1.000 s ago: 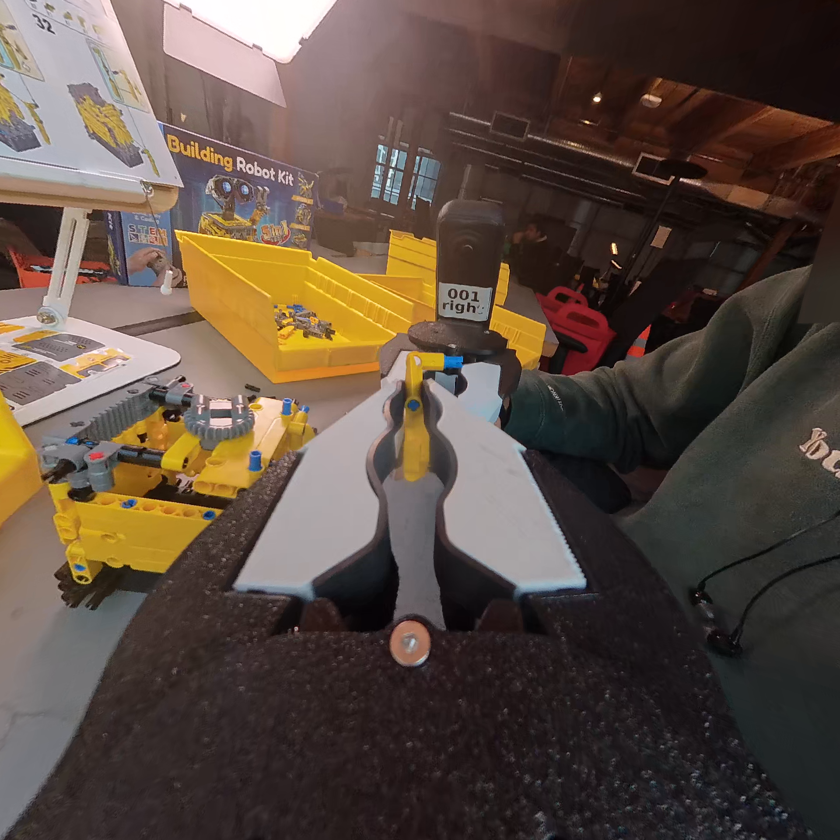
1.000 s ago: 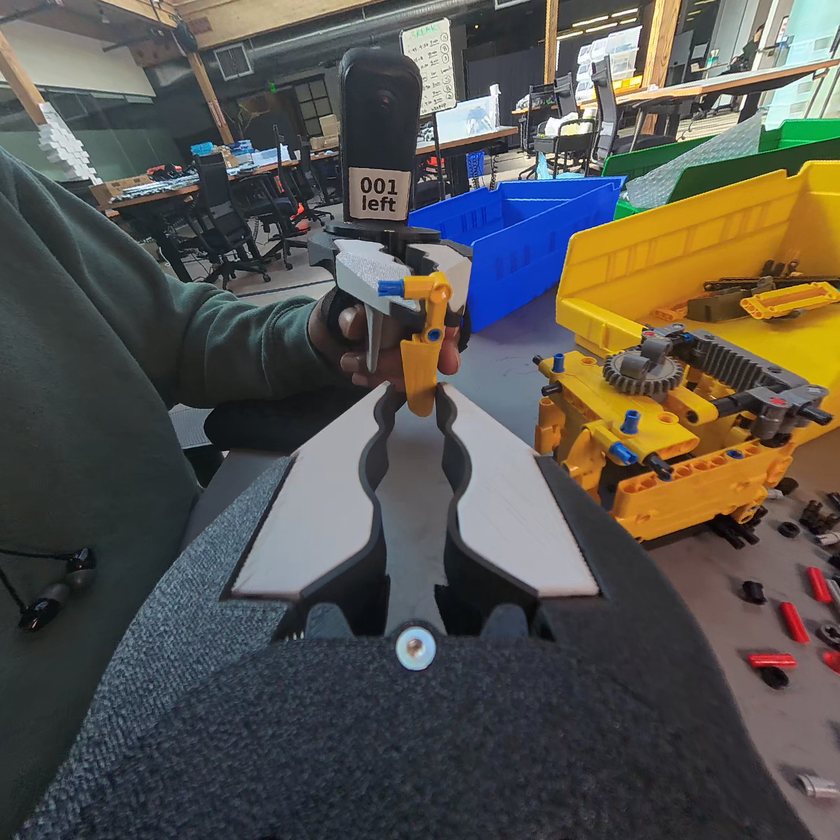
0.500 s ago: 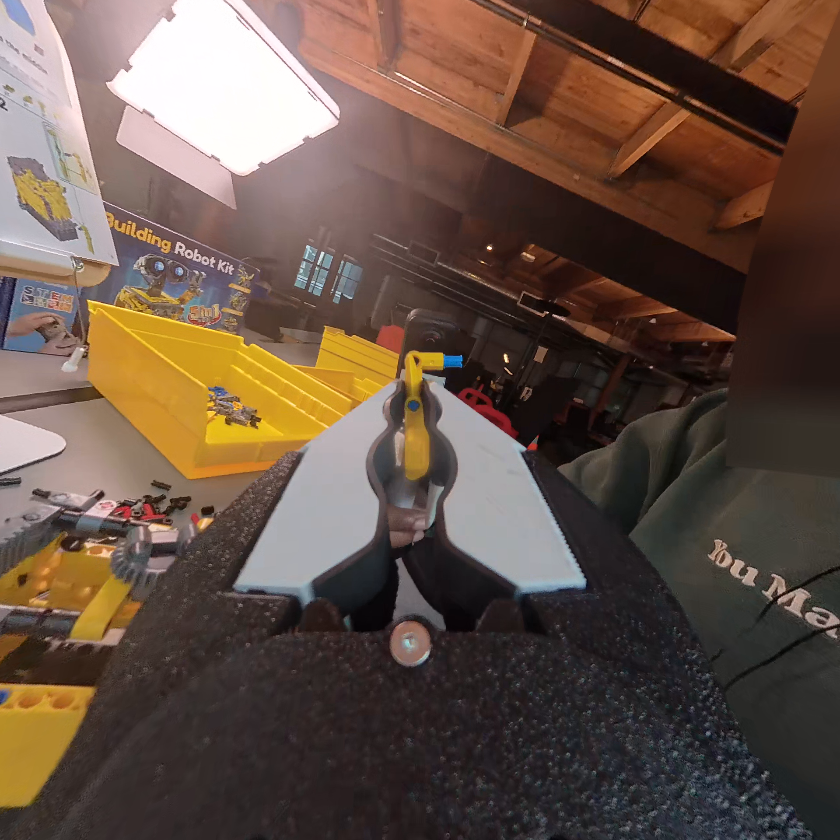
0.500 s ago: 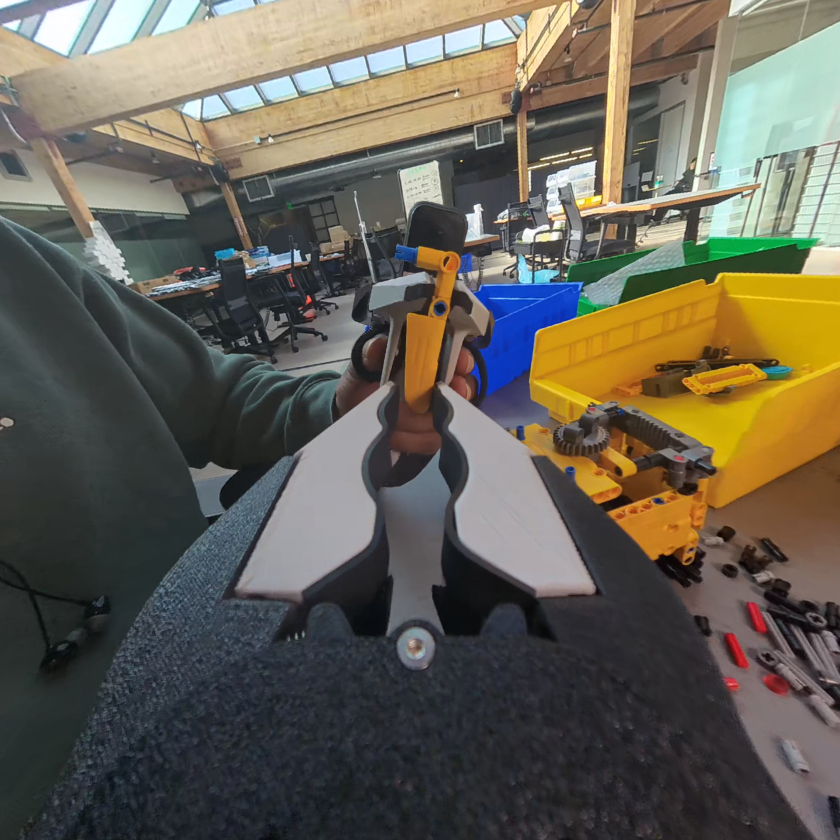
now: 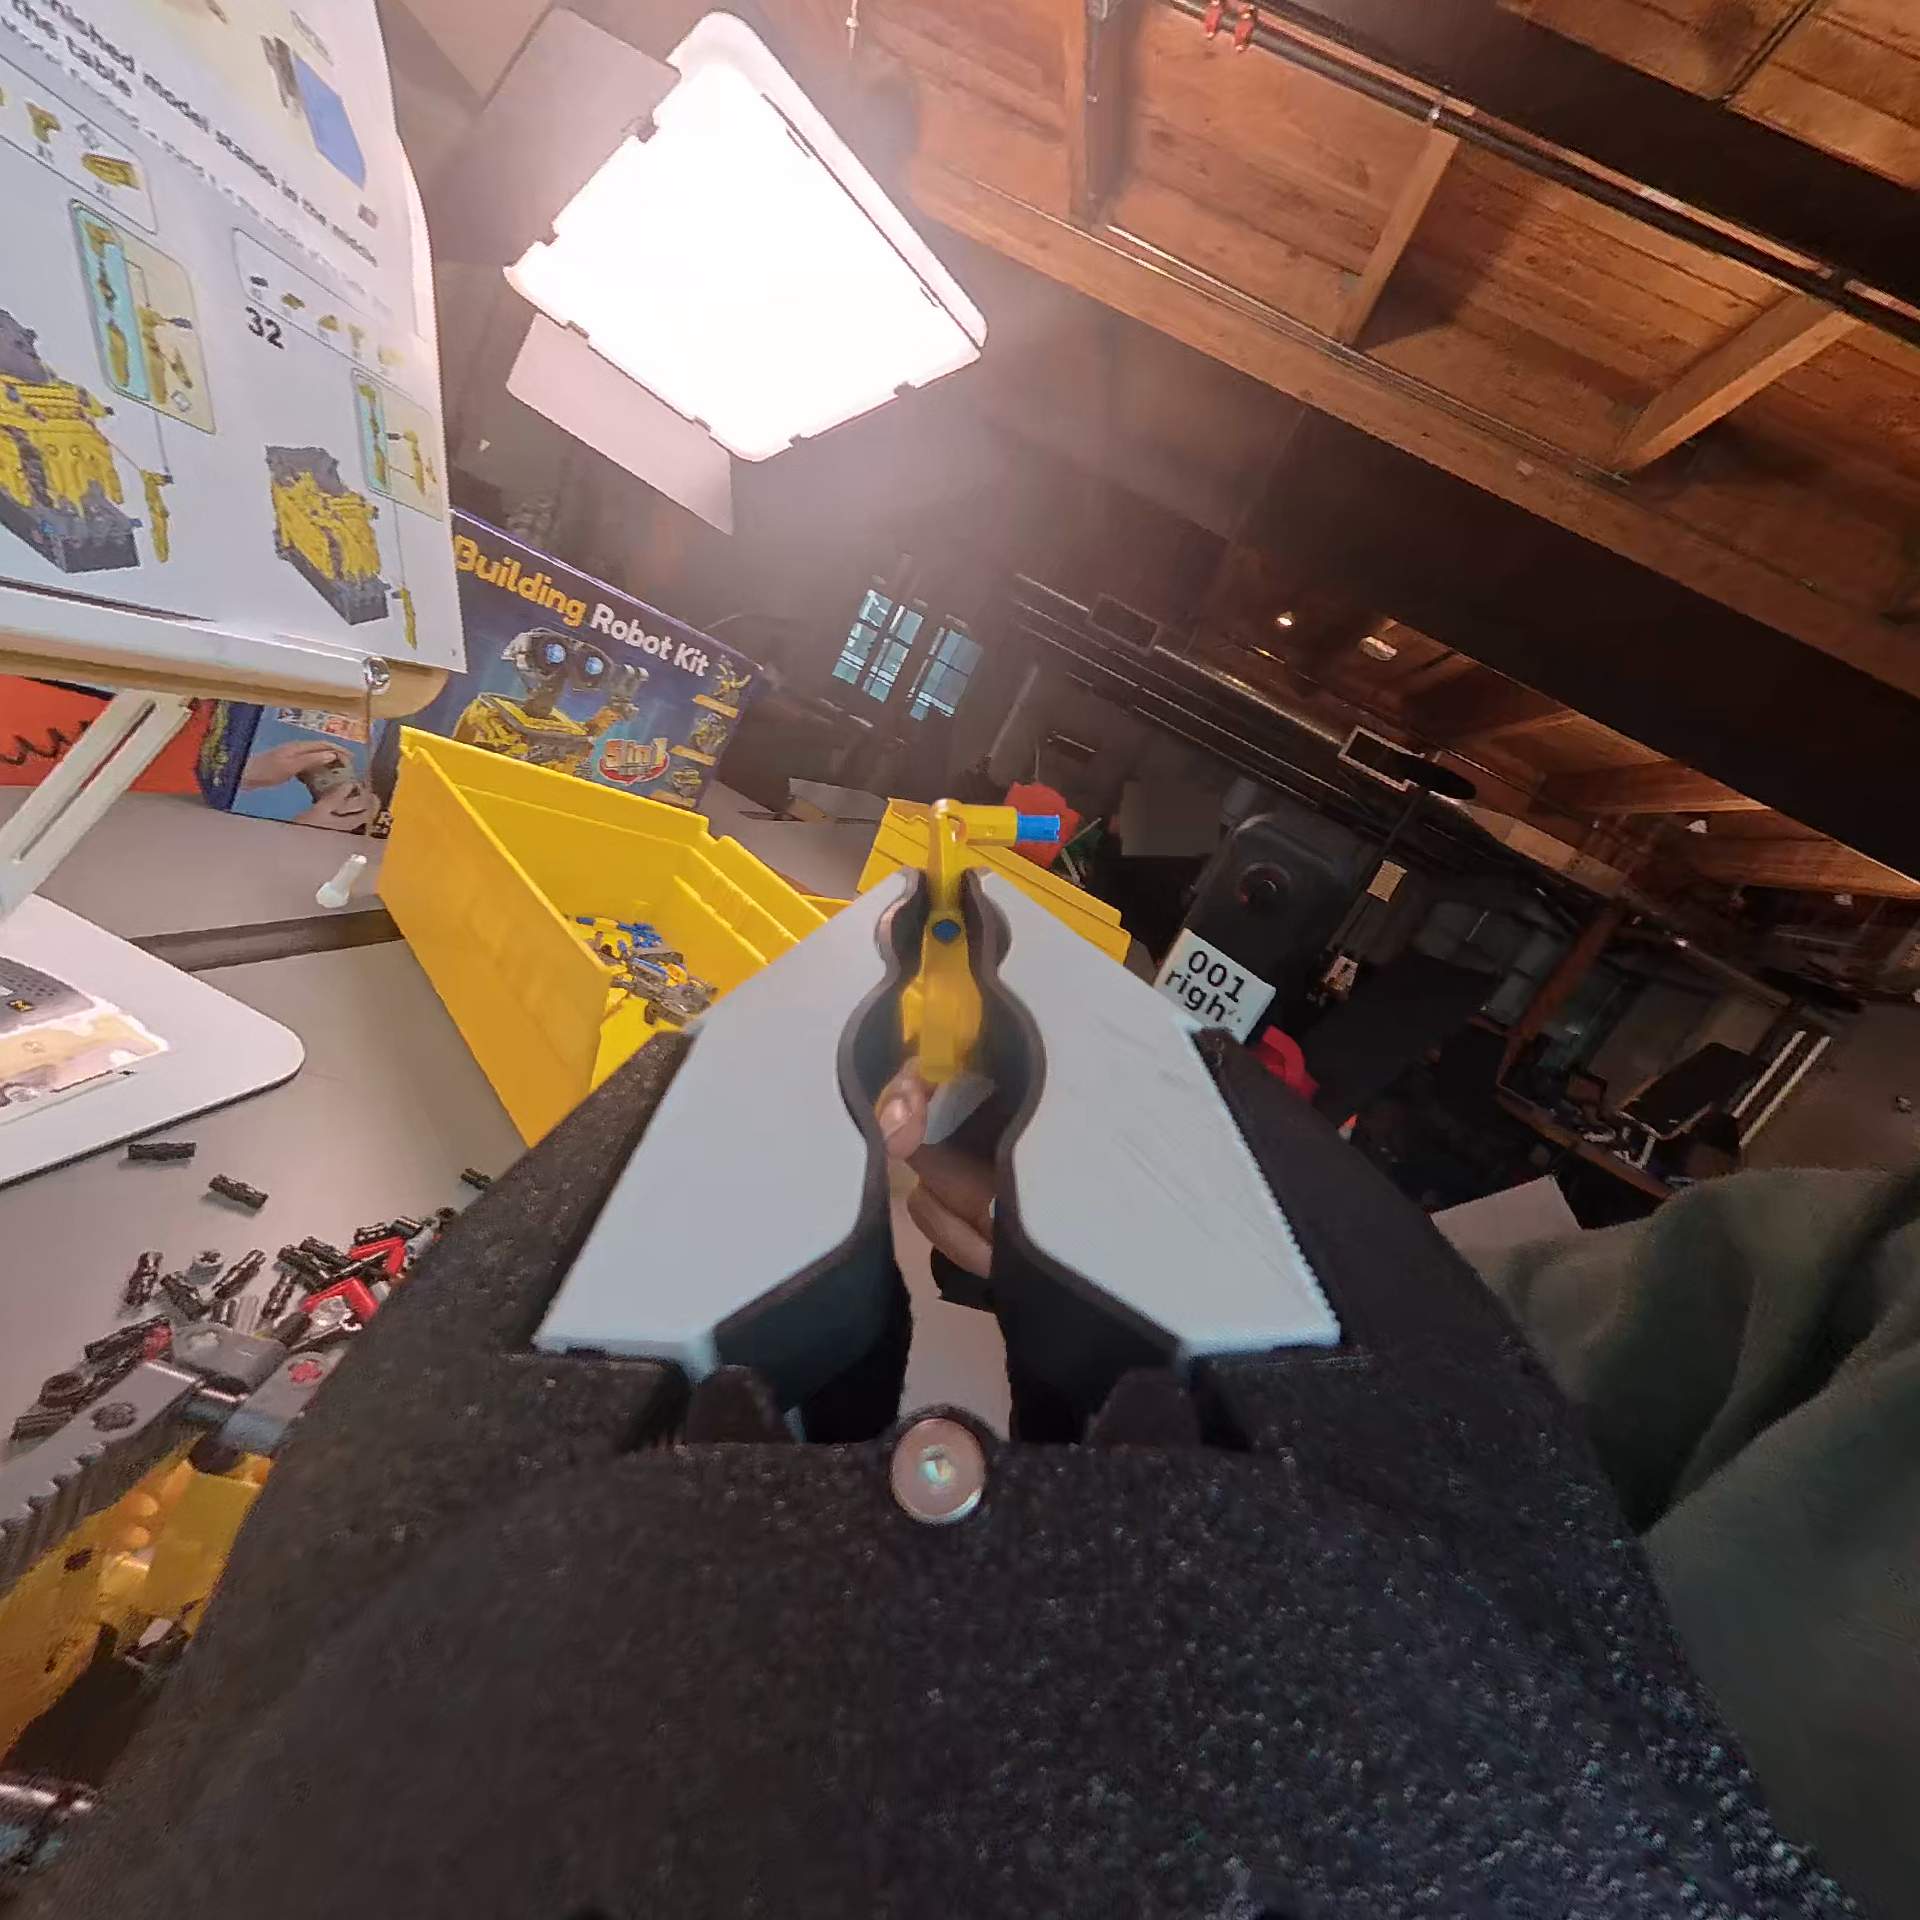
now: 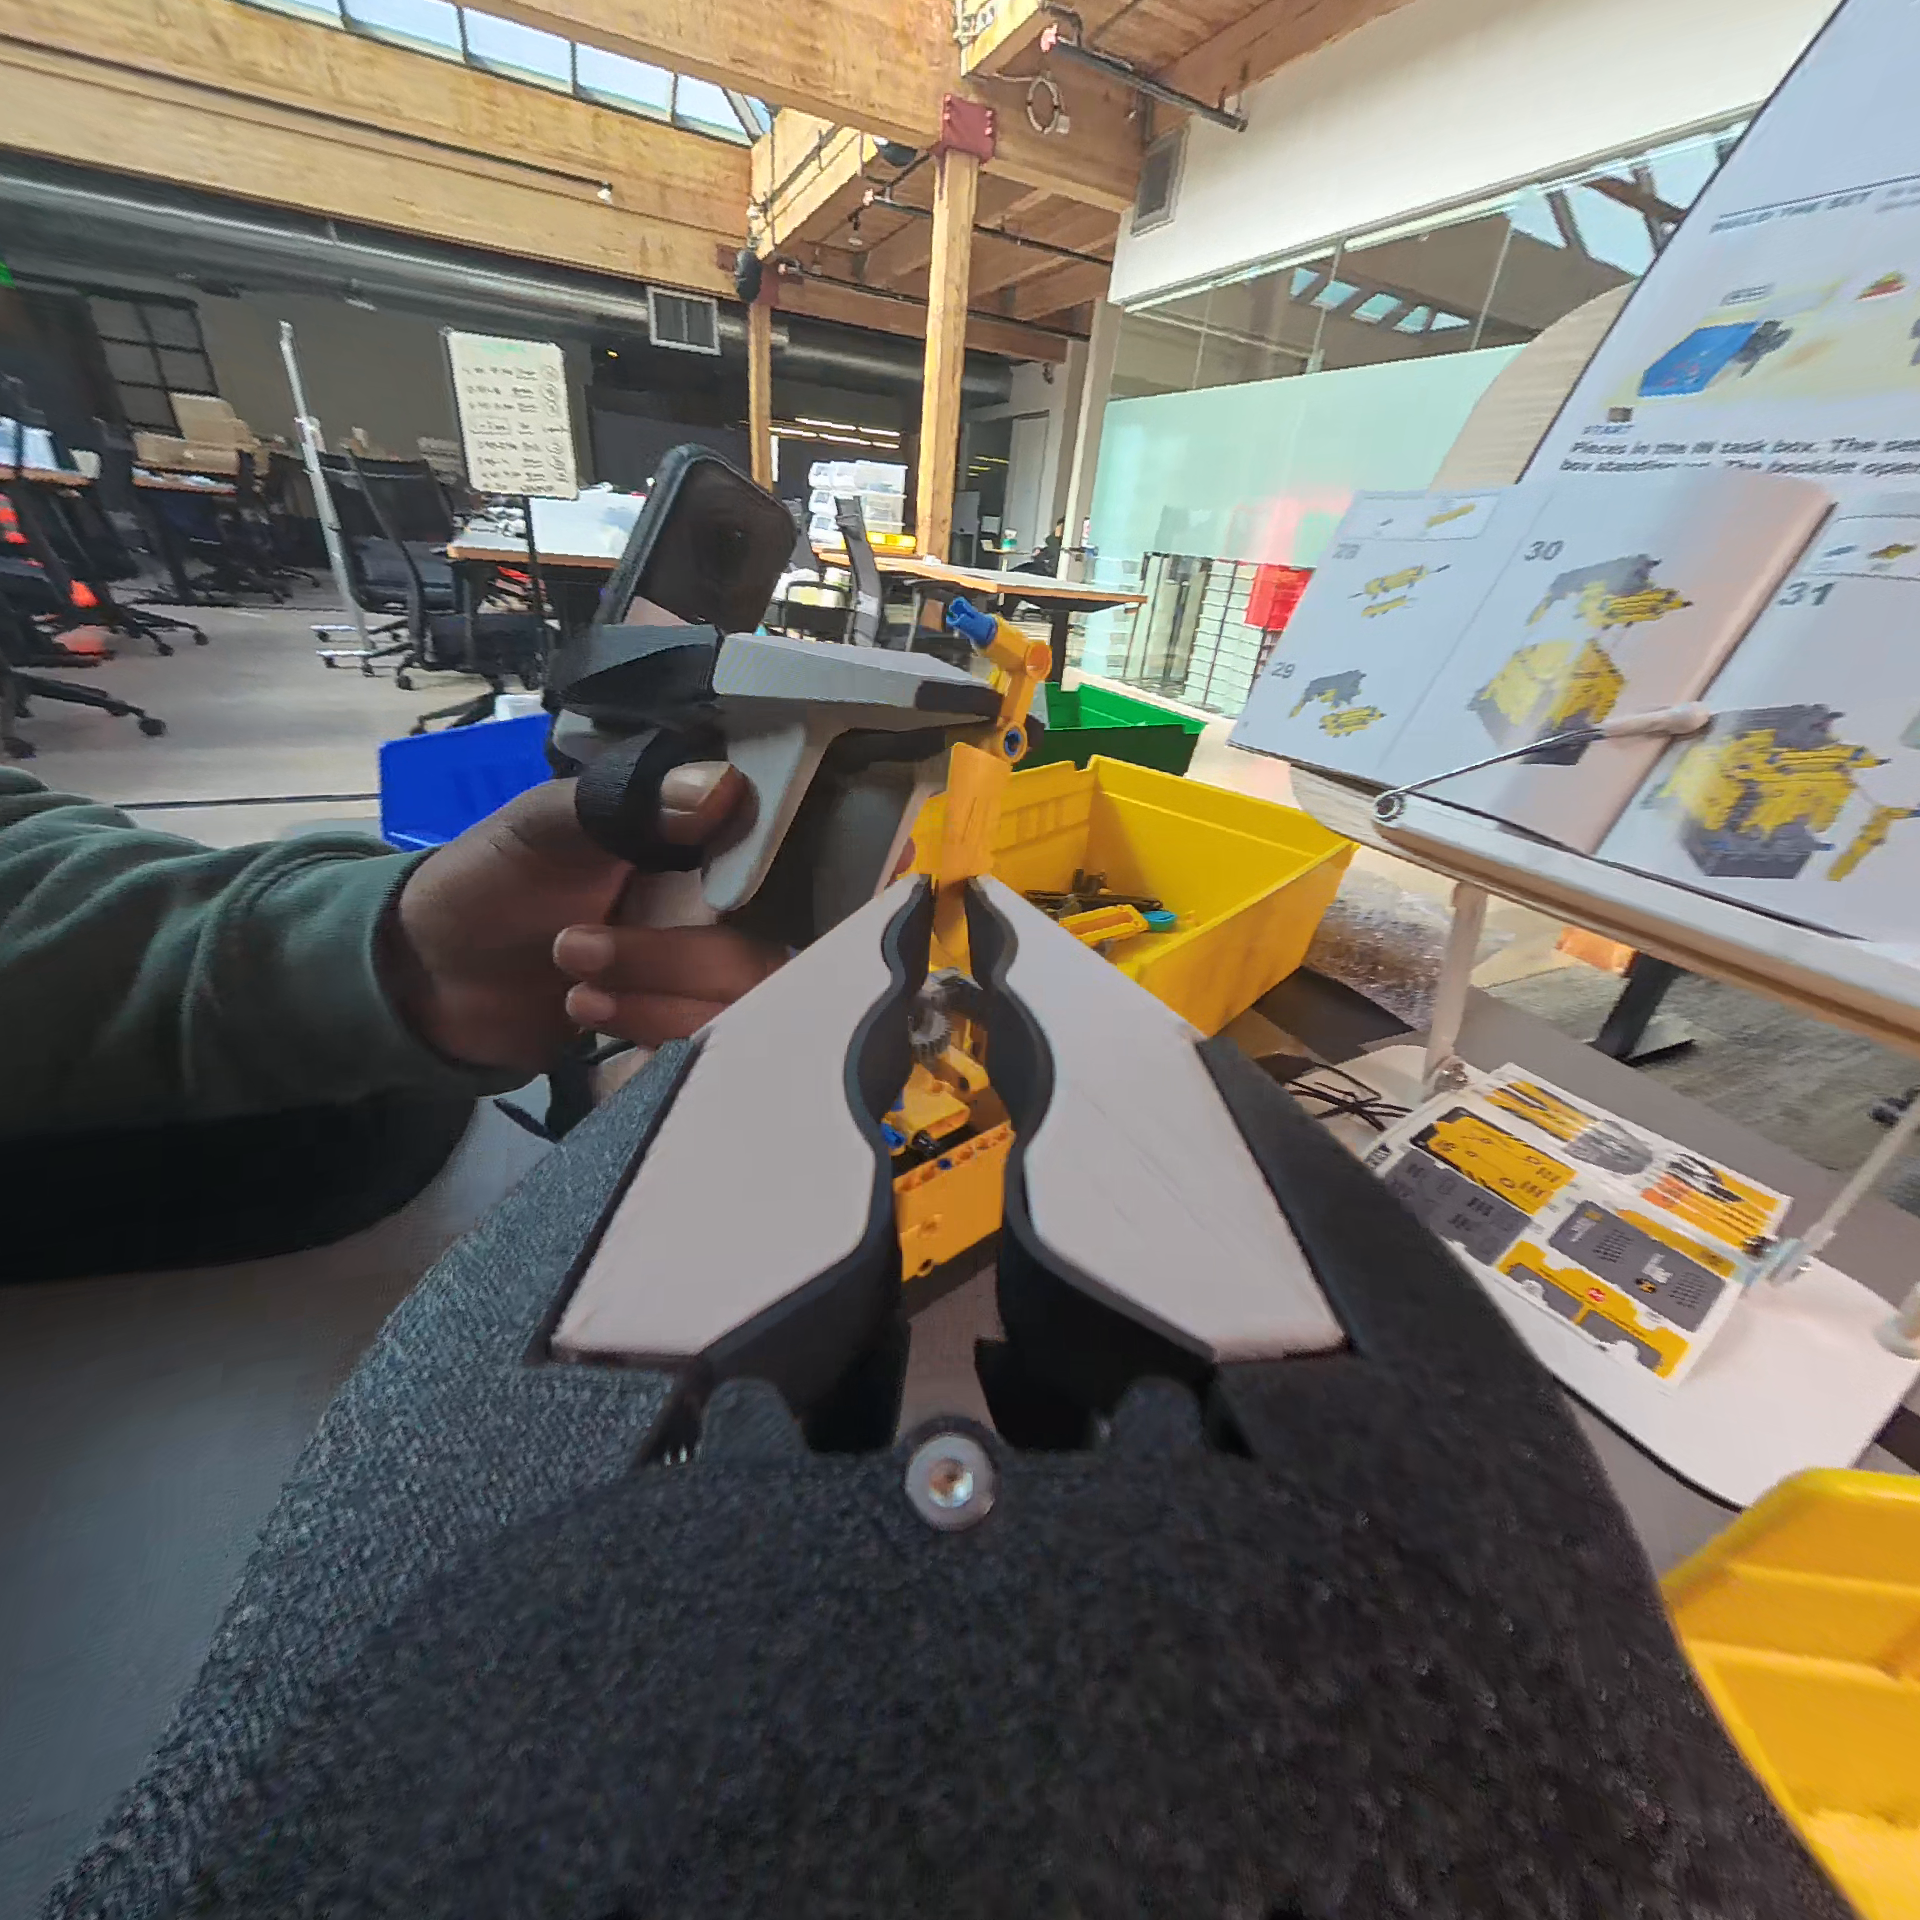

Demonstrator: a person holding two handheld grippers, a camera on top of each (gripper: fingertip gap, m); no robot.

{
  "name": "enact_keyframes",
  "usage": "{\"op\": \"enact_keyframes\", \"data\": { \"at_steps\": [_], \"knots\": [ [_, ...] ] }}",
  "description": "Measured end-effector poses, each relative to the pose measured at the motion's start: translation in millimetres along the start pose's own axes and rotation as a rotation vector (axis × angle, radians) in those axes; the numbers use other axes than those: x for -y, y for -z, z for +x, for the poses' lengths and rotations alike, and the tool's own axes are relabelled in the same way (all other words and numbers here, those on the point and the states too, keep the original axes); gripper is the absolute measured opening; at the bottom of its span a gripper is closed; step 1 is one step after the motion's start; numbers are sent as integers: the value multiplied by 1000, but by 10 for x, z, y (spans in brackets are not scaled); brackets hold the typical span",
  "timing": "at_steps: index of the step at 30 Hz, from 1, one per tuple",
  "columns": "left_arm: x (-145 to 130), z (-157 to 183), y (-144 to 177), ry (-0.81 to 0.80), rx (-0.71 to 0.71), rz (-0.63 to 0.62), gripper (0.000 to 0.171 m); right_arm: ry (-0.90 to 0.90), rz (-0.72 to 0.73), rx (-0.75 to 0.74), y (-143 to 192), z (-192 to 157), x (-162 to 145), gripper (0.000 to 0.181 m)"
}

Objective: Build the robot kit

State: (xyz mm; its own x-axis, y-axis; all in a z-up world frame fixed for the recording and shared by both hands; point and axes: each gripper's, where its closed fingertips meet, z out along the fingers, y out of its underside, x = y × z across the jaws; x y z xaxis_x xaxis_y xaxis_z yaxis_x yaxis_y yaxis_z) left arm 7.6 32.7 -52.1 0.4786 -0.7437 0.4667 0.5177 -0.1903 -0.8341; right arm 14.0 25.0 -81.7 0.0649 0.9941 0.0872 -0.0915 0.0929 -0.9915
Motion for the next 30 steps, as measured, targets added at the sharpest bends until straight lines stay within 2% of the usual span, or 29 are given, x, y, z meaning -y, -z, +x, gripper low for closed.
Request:
{"op": "enact_keyframes", "data": {
  "at_steps": [3, 8, 10, 11, 14, 16, 19, 24, 27, 30],
  "knots": [
    [7, -100, -129, -3, 80, -3, 6, 34, -18, -95, 32, 158, -11, 3],
    [14, -216, -362, -55, 175, -42, 8, -42, 11, -164, 142, 424, 19, 0],
    [19, -232, -458, -108, 185, -79, 14, -105, 49, -171, 204, 539, 79, 0],
    [45, -255, -486, -139, 202, -87, 24, -130, 70, -180, 242, 611, 122, 0],
    [187, -207, -456, -198, 206, -62, 31, -165, 111, -236, 374, 939, 277, 0],
    [157, -93, -389, -212, 165, -83, 31, -153, 114, -317, 474, 1284, 370, 0],
    [-114, 51, -217, -223, 127, -166, 31, -118, 89, -439, 571, 1887, 416, 0],
    [-818, 173, 254, -233, 108, -332, 32, -115, 111, -516, 555, 2701, 382, 0],
    [-1102, 197, 477, -248, 86, -371, 29, -164, 128, -510, 476, 2987, 314, 0],
    [-1198, 209, 535, -196, 54, -367, 27, -180, 113, -511, 371, 3134, 232, 0]
  ]
}}
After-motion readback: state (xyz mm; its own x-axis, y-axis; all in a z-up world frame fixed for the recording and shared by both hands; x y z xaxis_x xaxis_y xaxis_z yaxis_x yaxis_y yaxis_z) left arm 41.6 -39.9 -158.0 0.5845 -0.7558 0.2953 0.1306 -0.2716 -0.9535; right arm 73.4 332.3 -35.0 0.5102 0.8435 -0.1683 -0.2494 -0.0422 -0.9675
